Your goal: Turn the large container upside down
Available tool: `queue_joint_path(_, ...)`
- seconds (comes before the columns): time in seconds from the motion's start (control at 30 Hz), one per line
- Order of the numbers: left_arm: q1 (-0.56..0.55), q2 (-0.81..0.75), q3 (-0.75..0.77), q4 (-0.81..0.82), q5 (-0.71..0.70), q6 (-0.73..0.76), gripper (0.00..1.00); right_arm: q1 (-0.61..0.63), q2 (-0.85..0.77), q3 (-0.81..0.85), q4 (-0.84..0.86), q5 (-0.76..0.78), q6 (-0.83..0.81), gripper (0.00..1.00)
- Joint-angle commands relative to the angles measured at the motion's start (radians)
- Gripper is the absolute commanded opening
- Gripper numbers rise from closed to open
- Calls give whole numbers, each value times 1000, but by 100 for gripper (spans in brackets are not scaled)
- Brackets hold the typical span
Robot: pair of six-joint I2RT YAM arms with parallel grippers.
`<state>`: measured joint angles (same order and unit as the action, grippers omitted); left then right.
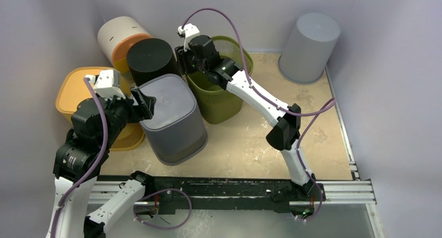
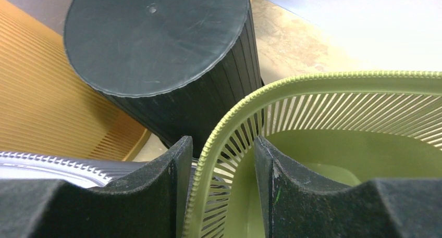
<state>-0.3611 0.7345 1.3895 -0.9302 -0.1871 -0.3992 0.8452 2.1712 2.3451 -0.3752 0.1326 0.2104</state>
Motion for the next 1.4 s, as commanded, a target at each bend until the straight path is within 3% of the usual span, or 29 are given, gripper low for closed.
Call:
queue_joint_path(0.0,2,-12,5,11,-9,26,74,5,11,54,-14,78,8,49)
queue_joint_path(0.2,2,-18,4,4,-12,30,74,4,24,45,-63,155,-4,44)
queue_joint_path(0.43,1,-31,-10,3,-24,30,74,5,-20,-35,-158,316,-34,31)
queue_joint_path(0.6,1,-36,-19,6,-25,26,74,3,-95,-130,-184,453,-41,0)
queue_joint_path(0.77,2,-34,-19,11,-27,22,74,-13,-195,-220,-121,419,7,0)
queue_joint_path(0.87,1,-32,-15,9,-27,19,74,-30,-322,-311,26,332,51,0)
queue_joint_path(1.07,1,-29,-13,7,-28,16,74,-66,-693,-790,680,255,199,0)
queue_joint_path(1.13,2,-29,-11,5,-28,16,74,-85,-766,-905,824,265,261,0)
queue_joint_path(1.37,2,-30,-13,5,-27,18,75,-142,-869,-1150,1022,267,399,0)
